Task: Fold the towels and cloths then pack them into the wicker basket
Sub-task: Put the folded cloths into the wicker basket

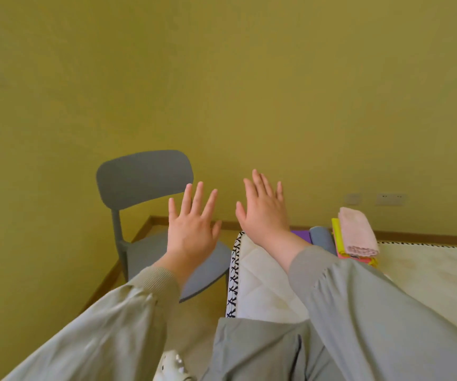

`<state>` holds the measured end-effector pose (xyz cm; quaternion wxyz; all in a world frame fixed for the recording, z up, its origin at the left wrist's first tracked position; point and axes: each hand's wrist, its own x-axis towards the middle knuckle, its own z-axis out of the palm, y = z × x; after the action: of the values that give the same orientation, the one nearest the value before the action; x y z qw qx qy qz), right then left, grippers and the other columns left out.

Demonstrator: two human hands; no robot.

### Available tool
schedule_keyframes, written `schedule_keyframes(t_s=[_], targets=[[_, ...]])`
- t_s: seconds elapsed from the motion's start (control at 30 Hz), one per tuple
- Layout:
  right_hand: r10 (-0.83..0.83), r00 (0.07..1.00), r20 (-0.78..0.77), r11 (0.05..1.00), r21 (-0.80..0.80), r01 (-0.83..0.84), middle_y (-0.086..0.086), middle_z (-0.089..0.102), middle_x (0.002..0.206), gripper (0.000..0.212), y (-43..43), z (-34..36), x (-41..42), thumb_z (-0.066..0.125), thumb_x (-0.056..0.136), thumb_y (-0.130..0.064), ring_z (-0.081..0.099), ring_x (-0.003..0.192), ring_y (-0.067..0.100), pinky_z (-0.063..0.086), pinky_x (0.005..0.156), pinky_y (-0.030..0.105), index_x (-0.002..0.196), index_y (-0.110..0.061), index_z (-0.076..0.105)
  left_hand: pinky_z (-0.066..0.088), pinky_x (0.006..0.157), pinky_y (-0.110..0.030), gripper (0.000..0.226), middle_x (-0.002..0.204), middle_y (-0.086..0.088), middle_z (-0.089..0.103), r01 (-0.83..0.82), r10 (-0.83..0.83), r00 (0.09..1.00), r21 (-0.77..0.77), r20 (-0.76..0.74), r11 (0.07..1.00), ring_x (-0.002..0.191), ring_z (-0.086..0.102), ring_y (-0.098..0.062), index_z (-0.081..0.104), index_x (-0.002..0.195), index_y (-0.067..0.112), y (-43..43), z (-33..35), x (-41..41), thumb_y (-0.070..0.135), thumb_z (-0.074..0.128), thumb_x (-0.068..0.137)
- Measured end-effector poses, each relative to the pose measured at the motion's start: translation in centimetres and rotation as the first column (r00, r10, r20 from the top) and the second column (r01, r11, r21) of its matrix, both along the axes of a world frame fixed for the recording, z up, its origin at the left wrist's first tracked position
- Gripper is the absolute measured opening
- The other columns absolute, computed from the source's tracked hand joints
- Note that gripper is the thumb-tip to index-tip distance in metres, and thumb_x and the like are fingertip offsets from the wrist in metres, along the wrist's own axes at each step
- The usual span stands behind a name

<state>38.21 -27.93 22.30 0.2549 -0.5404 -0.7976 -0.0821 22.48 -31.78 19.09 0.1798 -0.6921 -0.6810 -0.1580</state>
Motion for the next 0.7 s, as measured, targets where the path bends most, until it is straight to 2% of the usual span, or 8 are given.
schedule_keyframes(t_s=[0.1, 0.23, 0.37, 0.47, 0.6, 0.7], targets=[[0.023, 1.0, 0.004, 0.999, 0.047, -0.024, 0.009, 0.007, 0.159, 0.06, -3.5, 2.9, -1.8, 0.036, 0.096, -0.038, 0.007, 0.147, 0.023, -0.001, 0.116, 0.05, 0.148, -0.012, 0.023, 0.001, 0.114, -0.057, 0.068, 0.16, -0.006, -0.003, -0.021, 0.023, 0.999, 0.077, -0.03, 0.997, 0.147, -0.01, -0.028, 0.003, 0.153, 0.026, -4.3, 3.5, -1.2, 0.045, 0.035, 0.096], [0.058, 0.998, -0.008, 0.994, 0.097, -0.057, 0.008, 0.004, 0.16, 0.06, -5.4, 6.4, -5.1, 0.033, 0.097, -0.04, 0.006, 0.147, 0.022, -0.001, 0.116, 0.051, 0.149, -0.014, 0.02, 0.016, 0.111, -0.061, 0.068, 0.158, -0.011, 0.018, -0.091, 0.101, 0.994, 0.192, -0.039, 0.977, 0.146, 0.011, -0.033, 0.024, 0.151, 0.021, -6.9, 7.4, -4.4, 0.04, 0.051, 0.091], [0.113, 0.994, 0.0, 0.985, 0.129, -0.113, 0.008, 0.003, 0.16, 0.061, -5.5, 8.1, -9.9, 0.032, 0.097, -0.04, 0.005, 0.147, 0.023, -0.002, 0.115, 0.051, 0.15, -0.015, 0.018, 0.011, 0.113, -0.059, 0.066, 0.159, -0.009, 0.011, -0.17, 0.175, 0.985, 0.232, 0.0, 0.958, 0.147, 0.004, -0.03, 0.017, 0.152, 0.023, -7.1, 8.5, -9.2, 0.041, 0.044, 0.094], [0.145, 0.989, 0.021, 0.976, 0.164, -0.147, 0.009, 0.005, 0.16, 0.06, -3.7, 9.1, -13.7, 0.032, 0.097, -0.04, 0.006, 0.147, 0.024, 0.0, 0.115, 0.053, 0.15, -0.014, 0.019, 0.016, 0.111, -0.06, 0.063, 0.158, -0.01, 0.019, -0.215, 0.214, 0.976, 0.284, 0.035, 0.934, 0.146, 0.012, -0.031, 0.023, 0.15, 0.022, -5.7, 8.8, -12.6, 0.04, 0.043, 0.093], [0.185, 0.982, 0.022, 0.967, 0.172, -0.186, 0.01, 0.009, 0.159, 0.059, 0.4, 9.9, -20.7, 0.033, 0.097, -0.038, 0.009, 0.146, 0.025, 0.001, 0.115, 0.052, 0.149, -0.012, 0.021, 0.01, 0.113, -0.058, 0.064, 0.159, -0.009, 0.013, -0.237, 0.233, 0.971, 0.279, 0.049, 0.93, 0.147, 0.005, -0.03, 0.017, 0.151, 0.024, -2.3, 9.4, -19.1, 0.041, 0.04, 0.094], [0.249, 0.968, -0.002, 0.96, 0.134, -0.247, 0.012, 0.017, 0.157, 0.057, 3.9, 10.1, -27.5, 0.038, 0.096, -0.034, 0.015, 0.145, 0.027, 0.006, 0.115, 0.053, 0.147, -0.01, 0.029, 0.014, 0.112, -0.058, 0.066, 0.158, -0.01, 0.016, -0.267, 0.268, 0.963, 0.24, 0.028, 0.933, 0.147, 0.009, -0.031, 0.016, 0.151, 0.024, 1.2, 10.0, -26.1, 0.041, 0.042, 0.093]])
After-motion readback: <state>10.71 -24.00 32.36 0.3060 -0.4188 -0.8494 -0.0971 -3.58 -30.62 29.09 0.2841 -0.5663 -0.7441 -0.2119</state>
